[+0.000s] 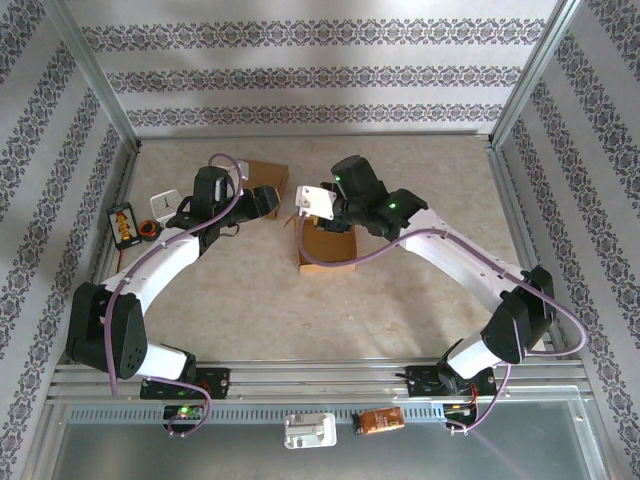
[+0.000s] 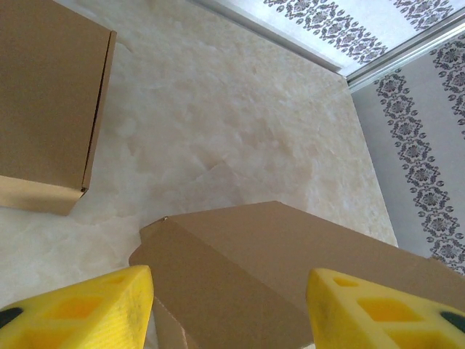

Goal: Fold the paper box

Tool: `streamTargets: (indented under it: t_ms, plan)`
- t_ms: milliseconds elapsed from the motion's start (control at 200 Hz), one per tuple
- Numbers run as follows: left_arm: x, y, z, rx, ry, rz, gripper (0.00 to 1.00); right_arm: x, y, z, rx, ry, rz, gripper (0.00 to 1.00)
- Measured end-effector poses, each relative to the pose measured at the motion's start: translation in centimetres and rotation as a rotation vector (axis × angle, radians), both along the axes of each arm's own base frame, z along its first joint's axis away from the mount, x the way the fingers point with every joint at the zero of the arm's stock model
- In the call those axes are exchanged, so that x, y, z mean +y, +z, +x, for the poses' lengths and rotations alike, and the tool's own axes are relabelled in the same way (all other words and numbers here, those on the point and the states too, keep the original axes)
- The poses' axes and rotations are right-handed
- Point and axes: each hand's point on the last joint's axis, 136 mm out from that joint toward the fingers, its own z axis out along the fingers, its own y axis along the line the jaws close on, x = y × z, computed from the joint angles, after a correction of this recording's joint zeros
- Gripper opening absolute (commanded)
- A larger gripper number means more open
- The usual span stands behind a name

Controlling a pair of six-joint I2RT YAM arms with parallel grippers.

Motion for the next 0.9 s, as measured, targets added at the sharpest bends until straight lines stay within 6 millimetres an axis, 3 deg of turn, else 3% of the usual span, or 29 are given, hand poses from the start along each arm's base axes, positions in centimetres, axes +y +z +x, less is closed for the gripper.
streamTargets:
  t_ms: [135, 230, 340, 430, 510, 580, 685, 784, 899]
  plan:
    - [0.0, -0.1, 0.0, 0.001, -0.001, 0.004, 0.57, -0.5, 2.5, -0.4, 0.044, -0.046, 0.135, 0.66]
    - [0.1, -0.4, -0.2, 0.021, 0.004, 0.009, 0.55, -2.0, 4.6, 0.8, 0.122, -0.182, 0.308, 0.75]
    - [0.3, -0.8, -0.2, 0.056, 0.019, 0.007, 0.53, -6.9, 6.7, 4.4, 0.308, -0.512, 0.595, 0.75]
    - [0.3, -0.9, -0.4, 0.085, 0.029, 0.004, 0.52, -11.5, 7.2, 6.9, 0.469, -0.737, 0.810, 0.76]
    - [0.4, -1.0, -0.5, 0.105, 0.032, 0.003, 0.52, -15.2, 5.8, 8.2, 0.616, -0.913, 0.949, 0.76]
    - [0.3, -1.3, -0.8, 0.126, 0.028, -0.004, 0.53, -16.9, 3.6, 8.4, 0.740, -1.026, 1.005, 0.80]
    - [-0.2, -1.4, -1.2, 0.149, 0.011, -0.041, 0.67, -17.5, 0.1, 7.8, 0.895, -1.136, 1.019, 0.87]
    - [-0.3, -2.3, -1.9, 0.161, 0.003, -0.058, 0.66, -17.7, -2.3, 6.9, 0.958, -1.164, 0.987, 0.92]
    - [0.9, -3.8, -2.9, 0.146, -0.007, 0.006, 0.67, -18.6, -4.2, 6.6, 0.899, -1.120, 0.899, 0.90]
